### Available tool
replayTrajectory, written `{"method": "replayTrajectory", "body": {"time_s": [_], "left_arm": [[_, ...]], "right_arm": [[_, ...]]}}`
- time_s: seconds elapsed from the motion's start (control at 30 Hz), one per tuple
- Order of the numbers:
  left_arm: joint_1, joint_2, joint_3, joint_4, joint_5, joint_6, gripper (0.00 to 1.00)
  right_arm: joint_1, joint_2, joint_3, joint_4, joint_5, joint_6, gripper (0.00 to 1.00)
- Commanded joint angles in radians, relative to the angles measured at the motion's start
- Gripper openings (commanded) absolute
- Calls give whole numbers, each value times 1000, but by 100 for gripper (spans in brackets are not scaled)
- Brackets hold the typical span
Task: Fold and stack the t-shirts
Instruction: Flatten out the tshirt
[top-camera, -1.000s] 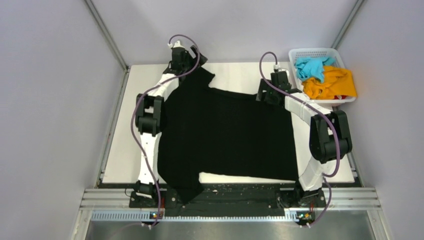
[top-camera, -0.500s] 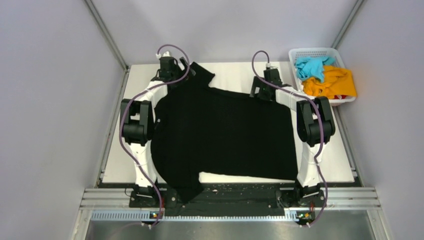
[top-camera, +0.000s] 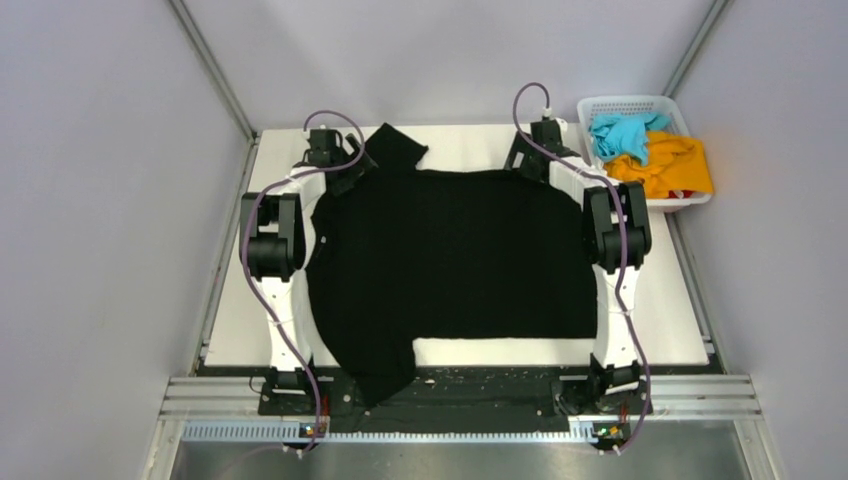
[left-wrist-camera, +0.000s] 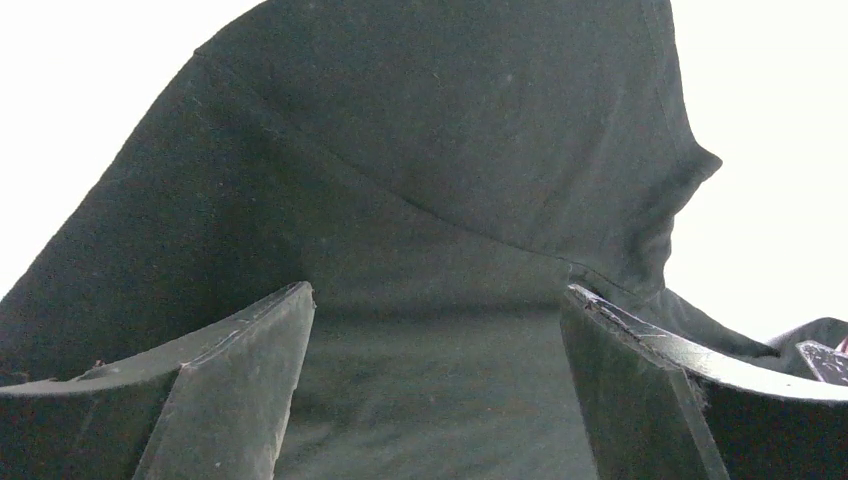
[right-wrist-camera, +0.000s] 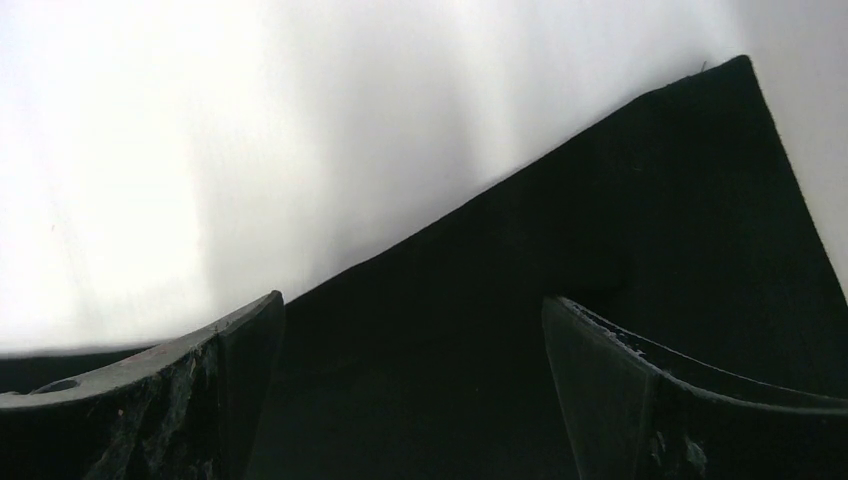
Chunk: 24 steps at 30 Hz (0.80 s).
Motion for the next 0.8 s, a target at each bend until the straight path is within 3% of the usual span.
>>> {"method": "replayTrajectory", "body": {"time_s": [0.0, 0.3, 0.77], "left_arm": [[19, 36, 6, -16, -29, -28, 99], [40, 89, 100, -85, -118, -101, 99], [86, 367, 576, -141, -102, -162, 99]], "right_arm": [[-14, 43, 81, -51, 84, 38, 99], [-26, 39, 70, -104, 106, 81, 99], [-25, 165, 227, -98, 21, 61, 99]]}}
